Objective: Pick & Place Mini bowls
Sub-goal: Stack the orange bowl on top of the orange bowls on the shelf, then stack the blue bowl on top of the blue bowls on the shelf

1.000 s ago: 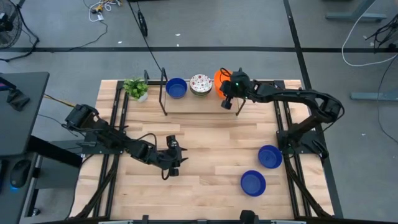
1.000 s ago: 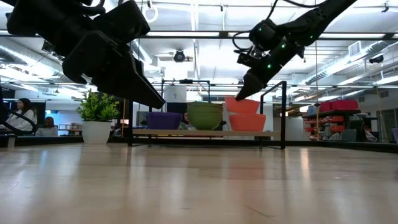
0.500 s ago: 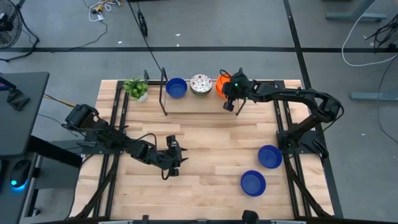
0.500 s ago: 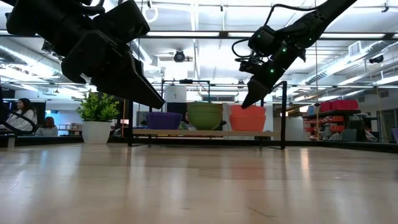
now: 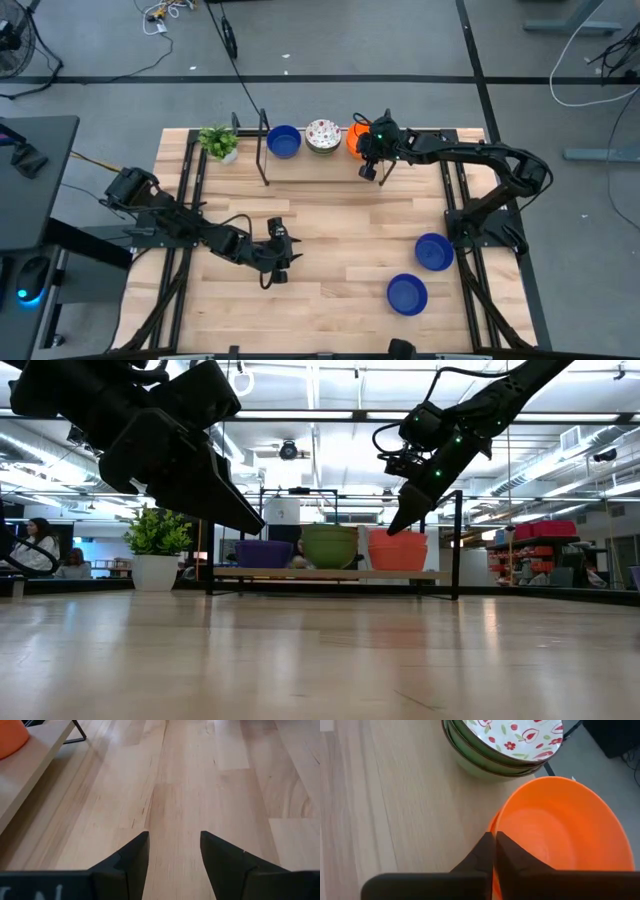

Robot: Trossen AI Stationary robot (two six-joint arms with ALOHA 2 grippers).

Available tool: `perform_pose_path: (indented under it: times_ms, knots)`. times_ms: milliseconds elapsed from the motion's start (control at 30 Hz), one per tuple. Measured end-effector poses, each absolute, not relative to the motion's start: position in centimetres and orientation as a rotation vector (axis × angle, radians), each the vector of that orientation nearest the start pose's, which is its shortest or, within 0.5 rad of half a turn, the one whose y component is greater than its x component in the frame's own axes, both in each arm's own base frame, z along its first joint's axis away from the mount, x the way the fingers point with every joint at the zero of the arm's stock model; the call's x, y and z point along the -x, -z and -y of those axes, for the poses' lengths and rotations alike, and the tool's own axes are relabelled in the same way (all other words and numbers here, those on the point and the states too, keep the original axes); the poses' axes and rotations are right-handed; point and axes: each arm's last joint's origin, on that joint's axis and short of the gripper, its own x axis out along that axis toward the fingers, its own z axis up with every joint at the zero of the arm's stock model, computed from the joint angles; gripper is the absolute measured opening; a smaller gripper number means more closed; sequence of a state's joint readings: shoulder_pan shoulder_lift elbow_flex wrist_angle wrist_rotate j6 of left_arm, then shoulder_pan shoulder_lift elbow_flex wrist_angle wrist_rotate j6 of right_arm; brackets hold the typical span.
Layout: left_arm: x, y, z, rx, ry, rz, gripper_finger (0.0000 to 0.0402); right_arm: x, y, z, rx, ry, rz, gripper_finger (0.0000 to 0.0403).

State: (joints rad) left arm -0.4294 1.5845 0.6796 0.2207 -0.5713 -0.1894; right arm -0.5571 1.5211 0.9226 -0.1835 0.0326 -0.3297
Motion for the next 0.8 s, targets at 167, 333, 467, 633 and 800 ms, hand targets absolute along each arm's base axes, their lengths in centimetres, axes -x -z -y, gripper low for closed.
perform_pose_path:
  times_ms: [167,333,467,633,800]
  knots:
    - [-27.3,-15.4,10.8,-0.145,-0.192,-0.583,0.0181,-26.4,-21.0,16.6,0.092,0.430,-0.846,0.0041]
    - [-27.3,-15.4,10.8,-0.144,-0.192,-0.583,0.0181,-26.4,-21.1,16.6,0.090,0.432,-0.845,0.0066]
    - [-27.3,-15.4,10.8,-0.144,-0.192,-0.583,0.0181,-26.4,-21.2,16.6,0.090,0.436,-0.835,0.0075]
    - [-27.3,-15.4,10.8,-0.145,-0.192,-0.583,0.0181,-26.4,-21.2,16.5,0.089,0.434,-0.834,0.0049]
    - [-27.3,-15.4,10.8,-0.147,-0.192,-0.583,0.0181,-27.6,-22.2,13.8,0.119,0.370,-0.779,0.0006]
